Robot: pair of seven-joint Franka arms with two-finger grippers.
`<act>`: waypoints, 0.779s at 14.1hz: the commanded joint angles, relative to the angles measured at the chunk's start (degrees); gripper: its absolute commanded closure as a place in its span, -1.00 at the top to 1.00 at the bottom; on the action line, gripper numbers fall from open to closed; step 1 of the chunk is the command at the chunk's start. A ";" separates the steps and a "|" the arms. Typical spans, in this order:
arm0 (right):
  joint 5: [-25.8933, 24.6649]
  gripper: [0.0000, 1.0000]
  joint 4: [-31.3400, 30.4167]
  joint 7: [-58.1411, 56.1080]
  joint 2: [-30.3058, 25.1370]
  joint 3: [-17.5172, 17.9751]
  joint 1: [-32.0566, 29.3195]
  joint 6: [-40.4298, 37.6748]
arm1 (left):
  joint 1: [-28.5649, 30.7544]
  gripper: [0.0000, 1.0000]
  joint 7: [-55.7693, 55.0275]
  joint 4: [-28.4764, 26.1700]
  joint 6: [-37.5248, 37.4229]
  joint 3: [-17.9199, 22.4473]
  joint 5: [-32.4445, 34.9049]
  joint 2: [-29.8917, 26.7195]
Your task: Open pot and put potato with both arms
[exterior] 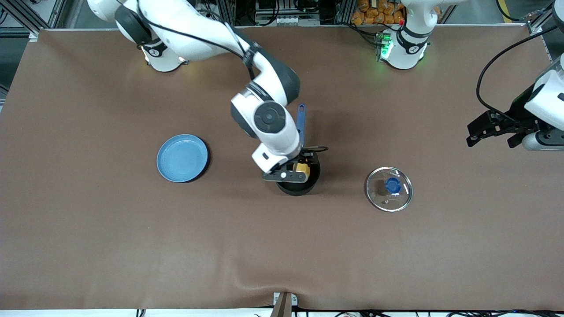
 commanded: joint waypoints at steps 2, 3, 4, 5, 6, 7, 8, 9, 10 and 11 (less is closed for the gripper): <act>0.05 1.00 0.44 -2.76 -8.16 1.45 -7.93 -6.58 | -5.50 1.00 0.96 -4.73 2.32 5.74 -0.78 -4.12; 0.06 1.00 0.27 -2.86 -10.45 1.71 -9.87 -7.03 | -6.83 1.00 0.96 -7.26 3.98 6.55 -0.70 -5.78; 0.06 1.00 0.27 -2.86 -12.30 1.80 -12.32 -8.51 | -6.75 1.00 0.96 -10.33 6.00 6.55 -0.70 -8.15; -0.55 1.00 0.27 -2.86 -13.36 2.50 -14.00 -10.62 | -6.75 1.00 0.96 -13.67 8.10 6.55 -0.70 -10.35; -0.99 1.00 0.27 -2.86 -14.67 2.94 -15.76 -12.81 | -7.01 1.00 0.96 -14.48 8.56 6.55 -0.70 -10.80; -1.43 1.00 0.27 -3.21 -15.99 3.29 -18.04 -14.31 | -7.10 1.00 0.96 -14.41 8.57 6.64 -0.70 -10.55; -1.35 1.00 0.27 -4.87 -17.40 4.17 -20.58 -16.33 | -7.02 1.00 0.96 -14.32 8.57 6.64 -0.70 -10.46; -1.44 1.00 0.27 -9.06 -18.54 5.65 -23.48 -19.57 | -6.93 1.00 0.96 -14.32 8.39 6.56 -0.70 -10.46; -1.53 1.00 0.27 -14.41 -19.25 7.06 -25.68 -22.04 | -6.67 1.00 1.05 -14.40 8.39 6.55 -0.70 -10.54; -1.96 1.00 0.27 -17.68 -20.30 7.34 -26.66 -23.80 | -6.58 1.00 0.96 -14.41 8.22 6.47 -0.70 -10.55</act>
